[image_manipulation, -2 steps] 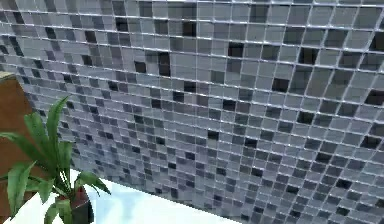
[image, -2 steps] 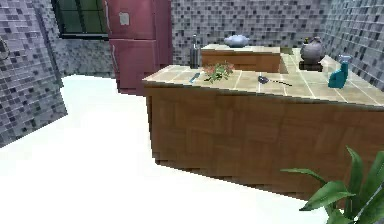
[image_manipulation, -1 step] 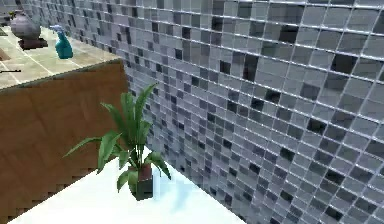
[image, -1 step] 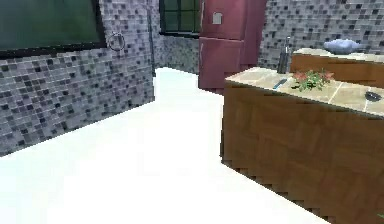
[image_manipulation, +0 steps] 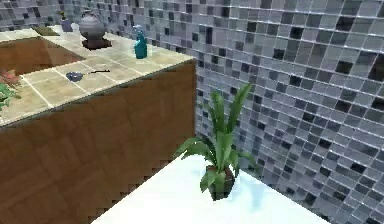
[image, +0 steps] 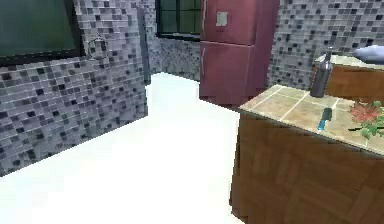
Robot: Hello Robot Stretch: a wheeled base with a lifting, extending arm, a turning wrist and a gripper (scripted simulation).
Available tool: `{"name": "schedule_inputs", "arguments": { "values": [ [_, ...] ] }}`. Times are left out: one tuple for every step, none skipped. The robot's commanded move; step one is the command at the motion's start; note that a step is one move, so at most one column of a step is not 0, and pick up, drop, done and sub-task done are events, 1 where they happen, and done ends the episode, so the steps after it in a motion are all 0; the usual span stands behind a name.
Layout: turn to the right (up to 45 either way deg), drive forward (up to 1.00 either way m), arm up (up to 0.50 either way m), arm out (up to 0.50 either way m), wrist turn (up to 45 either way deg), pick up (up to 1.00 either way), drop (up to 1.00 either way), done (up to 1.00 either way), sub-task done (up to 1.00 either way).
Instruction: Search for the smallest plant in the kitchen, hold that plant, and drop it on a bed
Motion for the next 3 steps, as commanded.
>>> {"name": "schedule_inputs", "arguments": {
  "values": [
    [45.0, 0.00, 0.00, 0.00, 0.0, 0.00, 0.00, 0.00, 0.00],
    [0.0, 0.45, 0.00, 0.00, 0.0, 0.00, 0.00, 0.00, 0.00],
    [-45.0, 0.00, 0.00, 0.00, 0.0, 0.00, 0.00, 0.00, 0.00]
  ]
}}
